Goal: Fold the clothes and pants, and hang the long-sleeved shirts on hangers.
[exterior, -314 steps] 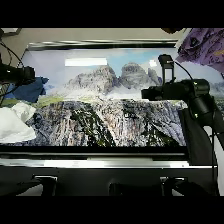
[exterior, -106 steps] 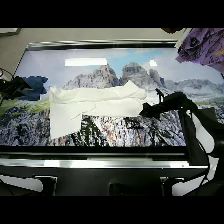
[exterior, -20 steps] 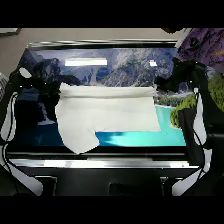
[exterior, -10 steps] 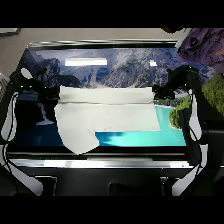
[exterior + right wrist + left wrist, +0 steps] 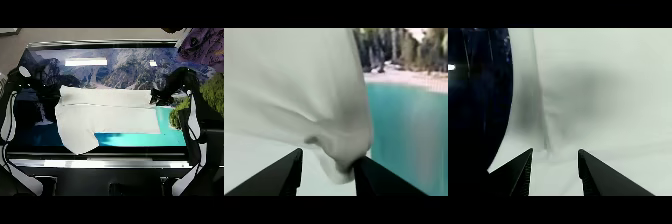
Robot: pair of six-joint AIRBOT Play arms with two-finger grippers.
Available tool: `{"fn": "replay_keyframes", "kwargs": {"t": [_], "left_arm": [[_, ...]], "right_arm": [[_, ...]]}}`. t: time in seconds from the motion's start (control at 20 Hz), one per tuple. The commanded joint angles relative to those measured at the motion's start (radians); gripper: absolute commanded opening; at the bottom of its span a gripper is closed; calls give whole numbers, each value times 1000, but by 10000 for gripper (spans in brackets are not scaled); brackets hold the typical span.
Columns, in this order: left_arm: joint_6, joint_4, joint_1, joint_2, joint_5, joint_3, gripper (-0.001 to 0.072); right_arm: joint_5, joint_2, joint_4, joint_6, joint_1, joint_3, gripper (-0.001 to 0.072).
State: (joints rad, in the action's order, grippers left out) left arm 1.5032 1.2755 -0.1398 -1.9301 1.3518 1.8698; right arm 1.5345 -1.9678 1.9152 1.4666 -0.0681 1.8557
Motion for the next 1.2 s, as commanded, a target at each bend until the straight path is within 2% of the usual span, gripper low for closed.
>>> {"fn": "replay_keyframes", "kwargs": {"t": [0.0, 0.15, 0.25, 0.35, 0.5, 0.75, 0.9, 1.15], "left_arm": [[8, 12, -37, 66, 27, 60, 454], [26, 6, -140, 187, 78, 19, 457], [23, -17, -233, 292, 75, -116, 457], [-5, -84, -327, 407, 42, -344, 457], [-112, -245, -415, 571, -24, -739, 457], [-240, -394, -400, 709, -142, -1196, 457], [-281, -443, -353, 707, -186, -1291, 457], [-272, -443, -247, 698, -201, -1336, 457]], "right_arm": [[68, 91, -30, 66, -27, 2, 384], [64, 210, -26, 95, -113, -20, 384], [53, 271, -11, 98, -183, -85, 384], [23, 314, 49, 115, -244, -188, 385], [-12, 354, 65, 132, -275, -326, 384], [-43, 364, 127, 196, -274, -422, 385], [-60, 364, 134, 203, -274, -426, 383], [-70, 364, 134, 202, -274, -426, 380]]}}
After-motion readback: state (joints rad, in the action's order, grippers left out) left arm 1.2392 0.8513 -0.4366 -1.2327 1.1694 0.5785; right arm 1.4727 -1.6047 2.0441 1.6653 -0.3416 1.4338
